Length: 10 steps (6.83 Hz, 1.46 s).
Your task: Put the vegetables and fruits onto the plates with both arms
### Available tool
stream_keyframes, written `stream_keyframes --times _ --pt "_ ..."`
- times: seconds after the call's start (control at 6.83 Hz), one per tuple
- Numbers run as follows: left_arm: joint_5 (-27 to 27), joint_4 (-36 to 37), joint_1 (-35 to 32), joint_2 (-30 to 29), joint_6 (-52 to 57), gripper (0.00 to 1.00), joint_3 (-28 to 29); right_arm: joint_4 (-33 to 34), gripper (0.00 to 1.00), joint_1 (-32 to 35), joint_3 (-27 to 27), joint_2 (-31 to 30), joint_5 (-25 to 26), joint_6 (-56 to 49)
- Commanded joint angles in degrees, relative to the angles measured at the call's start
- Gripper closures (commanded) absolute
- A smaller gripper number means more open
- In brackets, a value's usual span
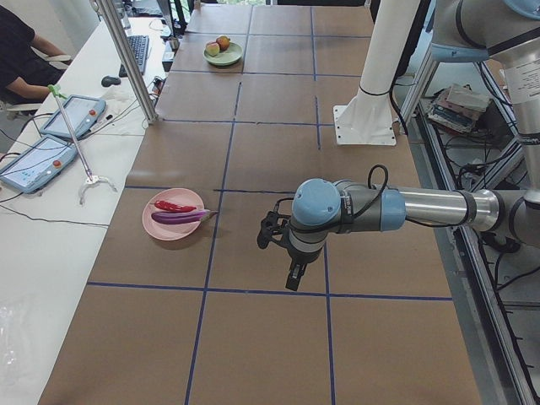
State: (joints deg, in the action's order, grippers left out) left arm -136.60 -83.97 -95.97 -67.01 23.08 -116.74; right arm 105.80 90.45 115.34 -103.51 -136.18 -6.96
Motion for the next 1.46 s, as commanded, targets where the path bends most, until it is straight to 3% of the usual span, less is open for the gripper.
stream_keyframes --times 0.0,1.02,1.32 --pt "0.01 0.03 0.00 0.12 -0.05 0.00 0.03 -0.67 0.00 -0.01 0.41 0.06 -0.05 0.02" --pt "0.19 0.12 0.08 -0.06 0.03 0.00 -0.68 -2.44 0.00 -0.01 -1.34 -0.64 -0.31 0.11" --pt "2.98 4.04 0.88 -1.71 0.03 0.00 -0.15 -2.44 0.00 0.51 -1.43 -3.79 -5.55 -6.70"
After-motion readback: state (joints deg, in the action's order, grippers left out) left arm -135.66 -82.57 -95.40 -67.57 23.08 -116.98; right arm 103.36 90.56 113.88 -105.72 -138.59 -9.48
